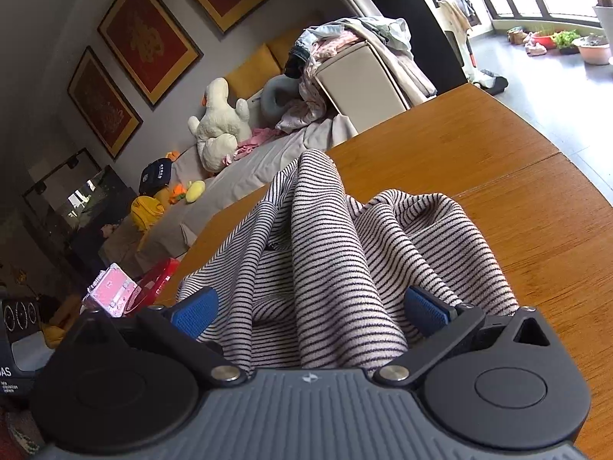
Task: Fold clothes
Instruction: 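Grasp the sweater hem with the left gripper while the right gripper grasps the hem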
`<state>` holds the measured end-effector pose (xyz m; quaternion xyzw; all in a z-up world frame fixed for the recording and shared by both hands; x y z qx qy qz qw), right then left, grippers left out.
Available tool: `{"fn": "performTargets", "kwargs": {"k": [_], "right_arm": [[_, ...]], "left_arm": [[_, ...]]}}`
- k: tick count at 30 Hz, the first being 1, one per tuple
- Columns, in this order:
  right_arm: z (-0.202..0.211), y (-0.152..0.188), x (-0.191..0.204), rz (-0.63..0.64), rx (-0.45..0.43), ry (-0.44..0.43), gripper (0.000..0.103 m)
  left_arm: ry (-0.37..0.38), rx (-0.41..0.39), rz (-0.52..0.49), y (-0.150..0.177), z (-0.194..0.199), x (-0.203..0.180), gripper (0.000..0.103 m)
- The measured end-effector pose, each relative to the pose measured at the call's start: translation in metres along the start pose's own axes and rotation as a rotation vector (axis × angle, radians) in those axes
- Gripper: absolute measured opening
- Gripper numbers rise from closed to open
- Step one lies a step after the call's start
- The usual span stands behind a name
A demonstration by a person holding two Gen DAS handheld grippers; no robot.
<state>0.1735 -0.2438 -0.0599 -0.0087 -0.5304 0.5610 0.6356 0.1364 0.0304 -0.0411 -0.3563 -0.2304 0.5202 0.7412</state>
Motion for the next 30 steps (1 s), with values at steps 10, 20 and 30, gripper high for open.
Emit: {"fn": "performTargets", "kwargs": {"k": [10, 20, 30], "right_arm": [[-0.013, 0.012, 0.025, 0.167, 0.021, 0.147, 0.103], [-0.035, 0.015, 0.062, 0.453, 0.061, 0.345, 0.103], [-0.037, -0.016, 0.104, 0.673, -0.062, 0.42, 0.093]], "left_arm": [[-0.147, -0.192, 0.38, -0.054, 0.038, 0.181, 0.012], [-0.012, -0.088, 0.384, -0.003, 0.038, 0.222, 0.084], [-0.031, -0.146, -0.029, -0.065, 0.024, 0.133, 0.101]]}}
Point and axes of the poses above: each gripper's, at about its wrist camera, not at the fingertips, and z roughly against the way its jaws point, x to its left, y to its underside, the point moved 5 cm from there along -z, roughly the way its jaws point, and after that the axes turned 10 degrees about -z, right-handed, at the moved point
